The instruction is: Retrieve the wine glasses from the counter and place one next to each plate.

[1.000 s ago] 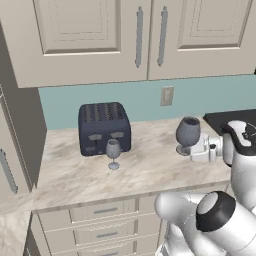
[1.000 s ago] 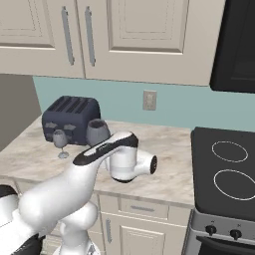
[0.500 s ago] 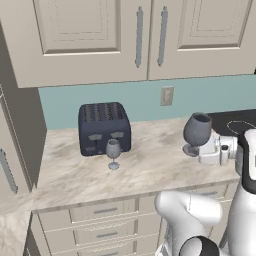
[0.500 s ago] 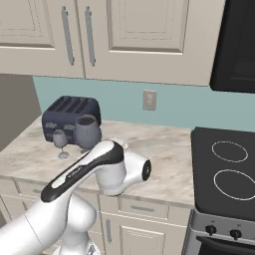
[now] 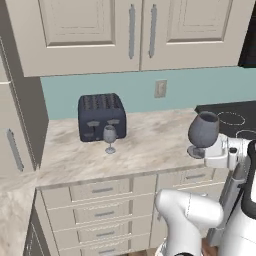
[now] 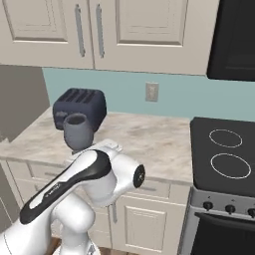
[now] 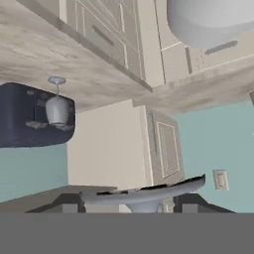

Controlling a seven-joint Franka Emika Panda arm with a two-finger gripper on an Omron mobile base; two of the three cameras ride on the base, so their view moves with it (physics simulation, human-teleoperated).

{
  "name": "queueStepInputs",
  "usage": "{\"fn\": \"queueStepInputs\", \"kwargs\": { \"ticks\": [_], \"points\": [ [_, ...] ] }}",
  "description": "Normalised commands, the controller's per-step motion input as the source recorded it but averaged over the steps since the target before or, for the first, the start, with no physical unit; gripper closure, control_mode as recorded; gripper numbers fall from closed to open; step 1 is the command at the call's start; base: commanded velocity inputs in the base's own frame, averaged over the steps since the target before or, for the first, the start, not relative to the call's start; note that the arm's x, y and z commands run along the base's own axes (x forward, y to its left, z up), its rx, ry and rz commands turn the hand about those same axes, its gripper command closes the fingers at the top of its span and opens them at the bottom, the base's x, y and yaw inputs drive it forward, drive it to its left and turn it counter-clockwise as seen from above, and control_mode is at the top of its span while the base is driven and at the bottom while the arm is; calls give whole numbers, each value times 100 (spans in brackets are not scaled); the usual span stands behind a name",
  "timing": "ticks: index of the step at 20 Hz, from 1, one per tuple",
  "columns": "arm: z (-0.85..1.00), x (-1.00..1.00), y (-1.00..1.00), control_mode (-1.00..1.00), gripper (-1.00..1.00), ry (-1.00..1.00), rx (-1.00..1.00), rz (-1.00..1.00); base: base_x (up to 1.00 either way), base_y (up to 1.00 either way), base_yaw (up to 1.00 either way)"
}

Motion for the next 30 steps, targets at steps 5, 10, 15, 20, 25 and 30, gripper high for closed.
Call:
{"fn": "queueStepInputs", "kwargs": {
  "ticks": [5, 10, 15, 20, 25, 30],
  "points": [
    [0, 0, 0, 100, 100, 0, 0, 0, -43, -17, -35],
    [0, 0, 0, 100, 100, 0, 0, 0, 0, 0, -100],
    [0, 0, 0, 100, 100, 0, 0, 0, 0, 0, -100],
    [0, 0, 0, 100, 100, 0, 0, 0, 0, 0, -100],
    [0, 0, 0, 100, 100, 0, 0, 0, 0, 0, -100],
    [0, 0, 0, 100, 100, 0, 0, 0, 0, 0, -100]
  ]
}}
